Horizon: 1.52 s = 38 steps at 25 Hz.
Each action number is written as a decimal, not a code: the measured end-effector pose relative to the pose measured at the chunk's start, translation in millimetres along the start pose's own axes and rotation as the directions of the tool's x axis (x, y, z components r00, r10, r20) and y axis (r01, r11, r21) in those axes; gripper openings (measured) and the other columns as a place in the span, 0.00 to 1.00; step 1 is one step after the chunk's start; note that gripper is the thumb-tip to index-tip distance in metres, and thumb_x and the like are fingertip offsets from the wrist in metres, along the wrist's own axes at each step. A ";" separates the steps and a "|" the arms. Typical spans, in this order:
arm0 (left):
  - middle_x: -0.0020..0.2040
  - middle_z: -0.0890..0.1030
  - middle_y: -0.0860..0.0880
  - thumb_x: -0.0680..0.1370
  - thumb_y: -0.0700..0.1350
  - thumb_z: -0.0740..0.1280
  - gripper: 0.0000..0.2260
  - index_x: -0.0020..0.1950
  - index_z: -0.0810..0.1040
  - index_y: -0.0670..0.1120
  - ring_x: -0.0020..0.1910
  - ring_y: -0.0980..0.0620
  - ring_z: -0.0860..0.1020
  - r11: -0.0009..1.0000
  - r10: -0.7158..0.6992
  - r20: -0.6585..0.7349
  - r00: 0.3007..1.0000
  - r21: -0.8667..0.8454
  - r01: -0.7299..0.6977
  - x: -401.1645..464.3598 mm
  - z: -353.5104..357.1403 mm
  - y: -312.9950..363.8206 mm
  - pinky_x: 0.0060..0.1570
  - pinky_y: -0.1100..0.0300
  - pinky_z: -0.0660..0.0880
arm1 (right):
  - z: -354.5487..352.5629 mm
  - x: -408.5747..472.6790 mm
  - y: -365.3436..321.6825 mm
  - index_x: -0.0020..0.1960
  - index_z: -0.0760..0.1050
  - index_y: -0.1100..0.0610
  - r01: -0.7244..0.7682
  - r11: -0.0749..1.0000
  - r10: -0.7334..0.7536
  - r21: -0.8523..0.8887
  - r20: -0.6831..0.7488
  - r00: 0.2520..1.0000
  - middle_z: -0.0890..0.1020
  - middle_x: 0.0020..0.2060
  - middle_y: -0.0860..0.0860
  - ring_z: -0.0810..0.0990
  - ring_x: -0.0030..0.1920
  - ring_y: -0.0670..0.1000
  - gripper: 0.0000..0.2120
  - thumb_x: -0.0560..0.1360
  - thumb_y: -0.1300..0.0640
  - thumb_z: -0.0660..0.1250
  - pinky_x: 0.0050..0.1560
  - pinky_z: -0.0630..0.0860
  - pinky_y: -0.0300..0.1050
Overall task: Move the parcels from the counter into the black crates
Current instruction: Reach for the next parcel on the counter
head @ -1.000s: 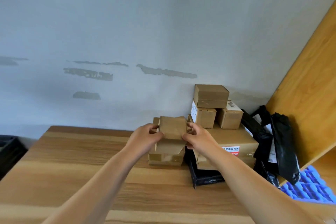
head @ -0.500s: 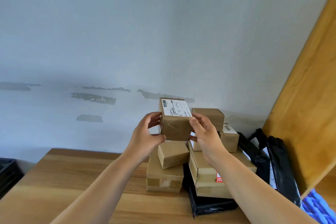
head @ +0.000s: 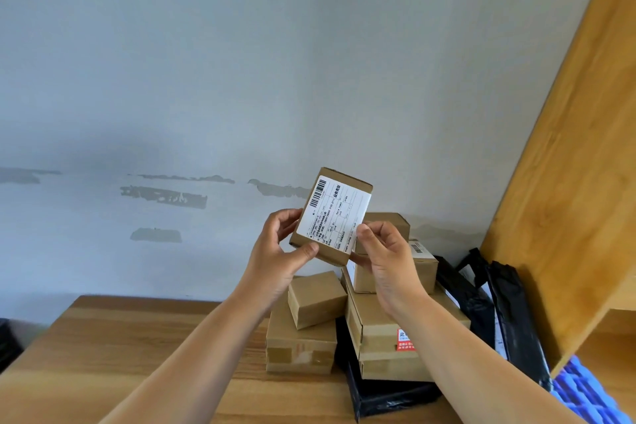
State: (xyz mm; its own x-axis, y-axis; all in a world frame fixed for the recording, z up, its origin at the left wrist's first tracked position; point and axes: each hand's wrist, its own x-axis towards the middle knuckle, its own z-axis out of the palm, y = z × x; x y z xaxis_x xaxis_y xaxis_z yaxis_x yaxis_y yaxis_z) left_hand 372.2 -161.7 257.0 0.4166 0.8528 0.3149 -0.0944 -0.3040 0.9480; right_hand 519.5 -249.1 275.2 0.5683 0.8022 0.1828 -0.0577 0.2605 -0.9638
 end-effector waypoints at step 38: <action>0.56 0.83 0.54 0.78 0.35 0.63 0.16 0.62 0.77 0.51 0.56 0.58 0.79 0.990 -0.076 -0.020 0.997 -0.121 0.073 2.6 53.4 9.7 0.58 0.62 0.73 | -91.6 -1.2 9.8 0.63 0.70 0.44 -0.144 0.986 0.147 -0.079 0.032 0.989 0.86 0.44 0.50 0.85 0.45 0.53 0.18 0.76 0.55 0.68 0.56 0.79 0.55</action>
State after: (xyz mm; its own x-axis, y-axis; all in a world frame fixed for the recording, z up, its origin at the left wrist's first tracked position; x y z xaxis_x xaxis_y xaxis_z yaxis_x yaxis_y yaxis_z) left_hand 420.6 -185.2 264.5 0.4042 0.8820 0.2425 -0.1724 -0.1869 0.9671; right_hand 593.5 -296.7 247.8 0.5273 0.8484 0.0455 -0.0740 0.0992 -0.9923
